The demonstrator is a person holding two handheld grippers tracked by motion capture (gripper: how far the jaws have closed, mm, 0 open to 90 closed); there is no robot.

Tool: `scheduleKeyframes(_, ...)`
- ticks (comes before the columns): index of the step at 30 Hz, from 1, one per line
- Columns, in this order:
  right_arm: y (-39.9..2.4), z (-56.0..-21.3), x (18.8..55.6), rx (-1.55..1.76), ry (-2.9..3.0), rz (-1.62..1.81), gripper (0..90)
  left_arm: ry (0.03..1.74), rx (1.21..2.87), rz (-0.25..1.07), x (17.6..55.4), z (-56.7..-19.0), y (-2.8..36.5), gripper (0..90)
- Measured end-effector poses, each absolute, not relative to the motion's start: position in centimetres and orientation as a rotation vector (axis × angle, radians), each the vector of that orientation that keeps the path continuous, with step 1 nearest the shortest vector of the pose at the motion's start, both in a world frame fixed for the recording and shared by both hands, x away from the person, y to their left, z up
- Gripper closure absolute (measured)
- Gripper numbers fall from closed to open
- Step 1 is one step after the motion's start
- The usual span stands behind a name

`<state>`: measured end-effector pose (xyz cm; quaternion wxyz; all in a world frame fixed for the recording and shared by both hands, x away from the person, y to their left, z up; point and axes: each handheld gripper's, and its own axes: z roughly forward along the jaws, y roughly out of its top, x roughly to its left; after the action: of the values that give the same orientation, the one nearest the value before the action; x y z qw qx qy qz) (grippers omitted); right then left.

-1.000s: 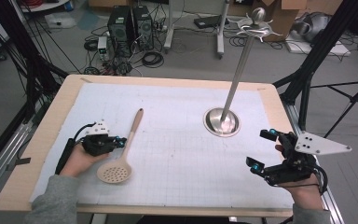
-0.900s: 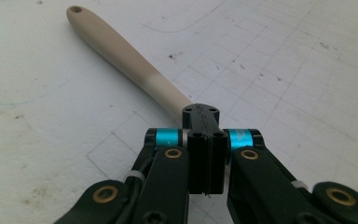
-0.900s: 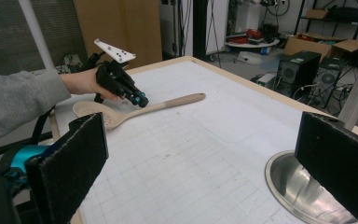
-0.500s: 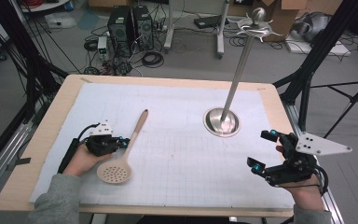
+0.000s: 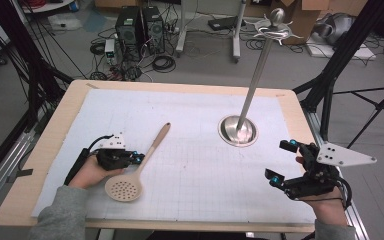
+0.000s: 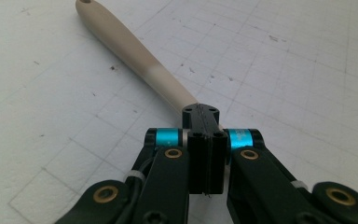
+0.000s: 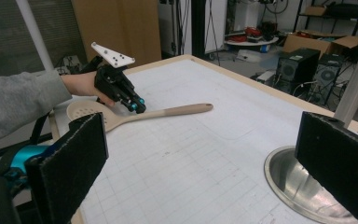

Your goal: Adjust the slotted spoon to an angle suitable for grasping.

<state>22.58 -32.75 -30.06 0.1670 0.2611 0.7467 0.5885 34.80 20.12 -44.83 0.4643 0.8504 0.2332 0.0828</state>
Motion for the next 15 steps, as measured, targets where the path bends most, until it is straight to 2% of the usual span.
scheduleKeyframes(3, -32.8, -30.1, 22.6, 0.742, 2.127, 1.673, 1.4, 0.613, 2.074, 0.264, 34.8, -44.4, 20.4, 89.9)
scheduleKeyframes(9, -33.3, -29.9, 22.4, 0.747, 2.115, 1.684, 1.4, 0.603, 1.968, 0.239, 34.0, -41.7, 20.5, 89.9)
scheduleKeyframes(15, -33.5, -29.8, 22.3, 0.745, 2.110, 1.683, 1.4, 0.553, 2.086, 0.208, 33.4, -42.0, 18.1, 90.0)
